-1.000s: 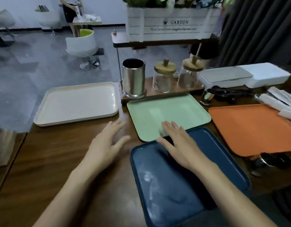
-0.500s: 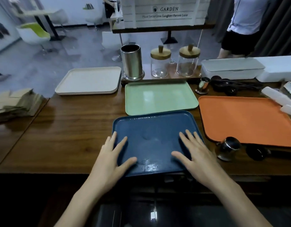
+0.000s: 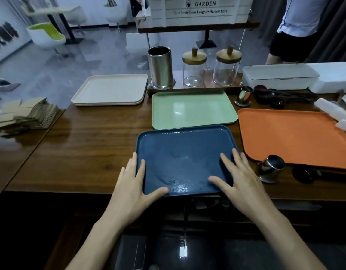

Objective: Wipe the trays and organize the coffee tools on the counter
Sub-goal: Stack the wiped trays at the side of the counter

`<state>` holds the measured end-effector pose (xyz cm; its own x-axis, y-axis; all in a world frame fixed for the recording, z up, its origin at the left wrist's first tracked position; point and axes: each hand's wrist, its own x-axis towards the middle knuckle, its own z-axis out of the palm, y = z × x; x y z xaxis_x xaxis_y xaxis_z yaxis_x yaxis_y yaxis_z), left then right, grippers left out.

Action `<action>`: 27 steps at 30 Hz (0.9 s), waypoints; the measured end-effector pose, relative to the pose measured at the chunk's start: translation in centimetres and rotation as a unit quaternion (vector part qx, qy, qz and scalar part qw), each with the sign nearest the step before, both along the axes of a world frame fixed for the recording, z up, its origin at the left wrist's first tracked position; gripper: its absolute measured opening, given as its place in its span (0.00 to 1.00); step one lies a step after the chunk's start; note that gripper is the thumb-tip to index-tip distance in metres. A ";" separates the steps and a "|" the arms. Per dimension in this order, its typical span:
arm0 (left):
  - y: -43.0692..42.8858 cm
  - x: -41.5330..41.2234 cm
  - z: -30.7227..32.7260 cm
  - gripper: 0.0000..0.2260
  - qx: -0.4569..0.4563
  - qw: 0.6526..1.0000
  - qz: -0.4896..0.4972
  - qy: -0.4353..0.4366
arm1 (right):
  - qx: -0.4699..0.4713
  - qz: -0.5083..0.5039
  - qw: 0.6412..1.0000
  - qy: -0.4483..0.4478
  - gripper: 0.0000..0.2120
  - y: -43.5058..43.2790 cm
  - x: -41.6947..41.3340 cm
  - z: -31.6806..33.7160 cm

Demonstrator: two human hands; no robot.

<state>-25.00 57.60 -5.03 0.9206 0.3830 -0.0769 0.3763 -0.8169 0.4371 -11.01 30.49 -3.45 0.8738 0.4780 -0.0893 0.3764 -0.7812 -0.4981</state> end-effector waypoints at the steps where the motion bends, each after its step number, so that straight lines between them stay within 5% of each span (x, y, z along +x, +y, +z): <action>1: 0.2 0.0 -0.1 0.58 0.004 1.000 0.000 0.000 | 0.000 -0.004 1.000 0.006 0.45 0.0 0.0 0.1; 8: 1.7 -0.6 0.4 0.57 -0.038 0.999 0.012 0.025 | -0.021 -0.004 0.999 0.042 0.57 0.0 -0.3 0.0; 15: 2.3 -0.6 0.9 0.69 -0.084 0.995 -0.020 0.048 | -0.021 0.025 0.998 0.050 0.63 -0.5 -0.2 0.0; 27: 5.0 -3.3 1.6 0.61 -0.112 0.994 0.000 -0.014 | 0.040 0.061 0.997 0.038 0.54 1.4 -1.6 1.1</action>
<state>-28.30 62.65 -3.40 0.9235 0.3591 -0.1345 0.3614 -0.6976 0.6186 -12.62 31.92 -2.34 0.8008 0.5886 -0.1106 0.4244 -0.6880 -0.5887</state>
